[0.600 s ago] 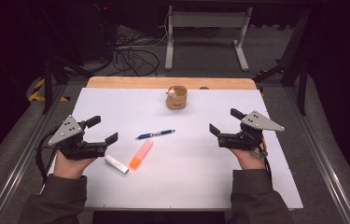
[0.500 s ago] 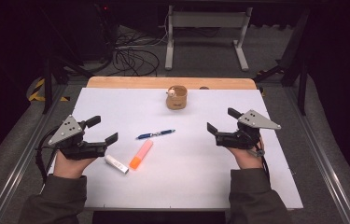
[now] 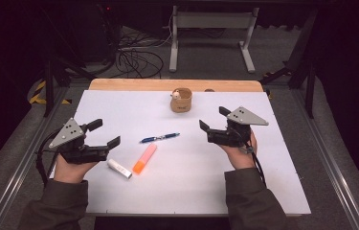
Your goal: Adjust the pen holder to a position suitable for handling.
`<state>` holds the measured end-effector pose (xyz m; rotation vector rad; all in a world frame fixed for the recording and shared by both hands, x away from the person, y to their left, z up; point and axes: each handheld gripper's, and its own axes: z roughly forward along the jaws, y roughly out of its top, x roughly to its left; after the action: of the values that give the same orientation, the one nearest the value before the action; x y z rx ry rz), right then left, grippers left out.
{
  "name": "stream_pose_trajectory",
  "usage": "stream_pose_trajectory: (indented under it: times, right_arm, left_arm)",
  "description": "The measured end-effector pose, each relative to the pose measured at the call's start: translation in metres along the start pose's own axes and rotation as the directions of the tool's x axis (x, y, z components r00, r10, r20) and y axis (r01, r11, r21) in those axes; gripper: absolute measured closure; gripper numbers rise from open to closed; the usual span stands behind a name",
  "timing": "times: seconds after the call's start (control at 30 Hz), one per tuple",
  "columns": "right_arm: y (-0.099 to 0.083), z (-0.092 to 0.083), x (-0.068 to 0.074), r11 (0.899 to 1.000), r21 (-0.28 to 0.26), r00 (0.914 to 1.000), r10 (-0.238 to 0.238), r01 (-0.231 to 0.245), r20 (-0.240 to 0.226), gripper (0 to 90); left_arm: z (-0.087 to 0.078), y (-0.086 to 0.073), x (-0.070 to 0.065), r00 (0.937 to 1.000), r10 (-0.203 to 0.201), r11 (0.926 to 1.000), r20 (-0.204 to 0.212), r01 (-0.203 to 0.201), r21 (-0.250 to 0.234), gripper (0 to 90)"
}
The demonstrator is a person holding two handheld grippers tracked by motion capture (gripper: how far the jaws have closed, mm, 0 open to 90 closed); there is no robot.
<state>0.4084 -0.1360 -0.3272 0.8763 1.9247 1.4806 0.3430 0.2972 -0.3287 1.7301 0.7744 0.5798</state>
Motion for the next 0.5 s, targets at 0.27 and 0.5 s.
stream_pose_trajectory:
  times: [0.27,0.5]
  right_arm:
    - [0.005,0.026,0.007,0.998,0.039,0.9987,-0.051,0.051,0.0,18.5]
    - [0.008,0.04,0.007,0.998,0.039,0.9985,-0.055,0.055,-0.002,19.0]
  left_arm:
    - [0.0,0.0,0.0,1.0,0.003,1.0,-0.003,-0.003,0.001,12.9]
    - [0.0,0.0,0.0,1.0,0.001,1.0,0.001,-0.001,0.003,12.9]
